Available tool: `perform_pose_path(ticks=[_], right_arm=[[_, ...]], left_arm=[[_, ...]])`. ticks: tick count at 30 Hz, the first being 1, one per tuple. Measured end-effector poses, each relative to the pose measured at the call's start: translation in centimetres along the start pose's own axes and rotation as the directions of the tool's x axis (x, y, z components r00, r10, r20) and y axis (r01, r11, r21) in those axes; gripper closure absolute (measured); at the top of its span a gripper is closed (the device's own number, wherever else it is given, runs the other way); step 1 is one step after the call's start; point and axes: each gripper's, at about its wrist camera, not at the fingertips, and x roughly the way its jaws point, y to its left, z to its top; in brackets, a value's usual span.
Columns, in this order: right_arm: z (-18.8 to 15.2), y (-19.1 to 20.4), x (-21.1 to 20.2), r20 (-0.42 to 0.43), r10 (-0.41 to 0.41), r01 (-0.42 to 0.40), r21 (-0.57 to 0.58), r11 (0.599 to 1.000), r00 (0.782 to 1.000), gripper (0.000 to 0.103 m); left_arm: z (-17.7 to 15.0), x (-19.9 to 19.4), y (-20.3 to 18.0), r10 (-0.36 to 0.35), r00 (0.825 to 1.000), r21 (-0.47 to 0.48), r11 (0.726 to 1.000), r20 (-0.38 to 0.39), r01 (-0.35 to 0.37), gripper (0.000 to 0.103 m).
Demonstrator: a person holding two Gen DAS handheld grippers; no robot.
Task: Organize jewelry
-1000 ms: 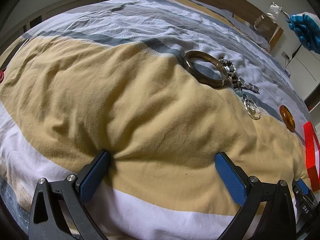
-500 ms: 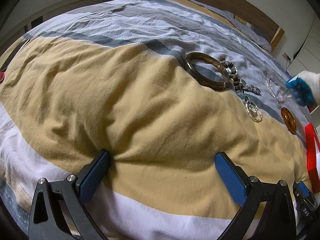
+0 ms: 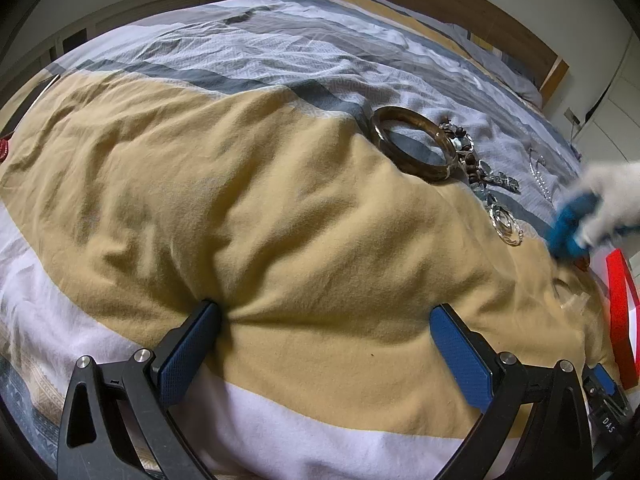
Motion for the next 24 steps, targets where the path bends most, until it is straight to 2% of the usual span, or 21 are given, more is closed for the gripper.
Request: perform_pose_path(ticks=[24], right_arm=[[-0.03, -0.02, -0.13, 0.002, 0.000, 0.000, 0.000, 1.000, 1.000, 0.020]], left_arm=[[0.11, 0.08, 0.11, -0.002, 1.000, -0.004, 1.000, 0.004, 0.002, 0.001]])
